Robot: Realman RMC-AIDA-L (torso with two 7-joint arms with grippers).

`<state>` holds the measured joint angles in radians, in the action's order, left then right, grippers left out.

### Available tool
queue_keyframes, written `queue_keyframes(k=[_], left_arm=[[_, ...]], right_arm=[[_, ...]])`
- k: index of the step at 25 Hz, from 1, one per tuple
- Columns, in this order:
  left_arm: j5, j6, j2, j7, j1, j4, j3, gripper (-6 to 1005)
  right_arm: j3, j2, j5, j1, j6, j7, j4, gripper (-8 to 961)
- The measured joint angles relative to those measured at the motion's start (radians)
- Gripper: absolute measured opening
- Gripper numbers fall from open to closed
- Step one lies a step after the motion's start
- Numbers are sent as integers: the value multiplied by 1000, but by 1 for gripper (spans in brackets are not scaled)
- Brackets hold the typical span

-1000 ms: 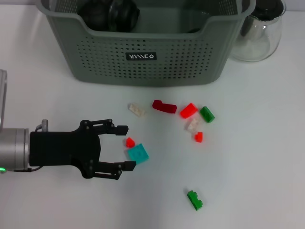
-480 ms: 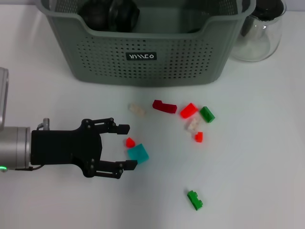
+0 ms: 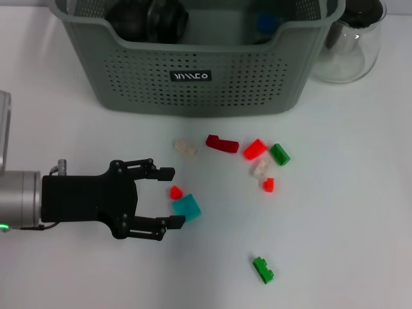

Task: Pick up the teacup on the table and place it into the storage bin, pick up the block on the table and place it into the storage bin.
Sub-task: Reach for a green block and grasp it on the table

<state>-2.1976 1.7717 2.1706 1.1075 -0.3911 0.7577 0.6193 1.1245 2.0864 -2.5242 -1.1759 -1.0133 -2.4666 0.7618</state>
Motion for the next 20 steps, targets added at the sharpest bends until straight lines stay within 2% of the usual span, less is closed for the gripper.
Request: queue_keyframes(k=[2,7,10,13,17,20], left_arm=[[0,0,0,0,0,0,-1,847],[-1,2,0,2,0,0,-1,847],[0,3,0,3,0,0,-1,847],[2,3,0,3,0,0,-1,847],[2,4,0,3,0,0,-1,847],[2,10,0,3,0,0,-1,847]], right_arm=[[-3,2,9,8,-24,2,37,478],[-9,2,178,87,-161,75,227,729],[-12,-14,342,165,-271,127,337,726],[-23,-39,505,241,-394,190,400,724],[-52,-65,649,313,-569,291,416,725],[-72,-68,679,356,-707,374,408,725]])
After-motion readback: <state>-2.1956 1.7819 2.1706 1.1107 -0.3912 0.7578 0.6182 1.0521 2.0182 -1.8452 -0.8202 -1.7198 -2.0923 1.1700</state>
